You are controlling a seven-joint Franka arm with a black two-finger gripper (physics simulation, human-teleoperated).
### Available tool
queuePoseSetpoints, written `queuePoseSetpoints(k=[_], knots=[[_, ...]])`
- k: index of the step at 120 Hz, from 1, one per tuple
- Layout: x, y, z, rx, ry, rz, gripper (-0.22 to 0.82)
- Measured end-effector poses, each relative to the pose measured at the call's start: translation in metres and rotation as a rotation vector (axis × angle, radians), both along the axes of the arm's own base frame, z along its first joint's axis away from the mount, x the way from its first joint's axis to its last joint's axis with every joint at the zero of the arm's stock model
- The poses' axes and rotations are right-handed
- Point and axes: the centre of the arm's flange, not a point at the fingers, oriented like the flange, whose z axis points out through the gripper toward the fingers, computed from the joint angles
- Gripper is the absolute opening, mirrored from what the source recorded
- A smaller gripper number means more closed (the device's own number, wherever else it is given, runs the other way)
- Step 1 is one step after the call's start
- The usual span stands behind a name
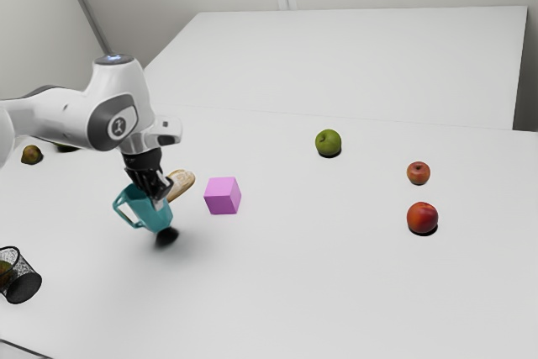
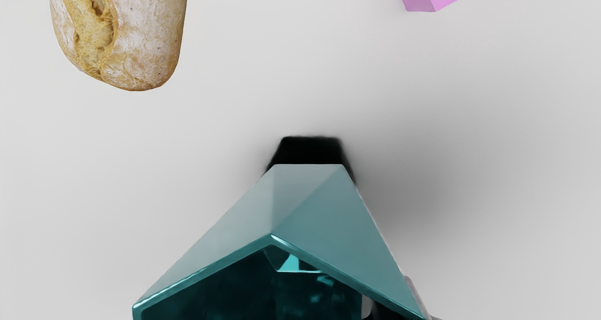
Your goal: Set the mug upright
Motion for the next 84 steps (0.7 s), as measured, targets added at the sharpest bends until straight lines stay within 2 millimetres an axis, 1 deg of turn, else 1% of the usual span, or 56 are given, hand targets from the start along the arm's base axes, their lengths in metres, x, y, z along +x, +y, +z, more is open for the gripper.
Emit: queuePoseSetpoints(k=[48,84], knots=[[0.019,-0.013,-0.007,0.028,-0.071,0.081,-0.18],[0.037,-0.016,-0.019,0.041,-0.079,0.125,-0.18]])
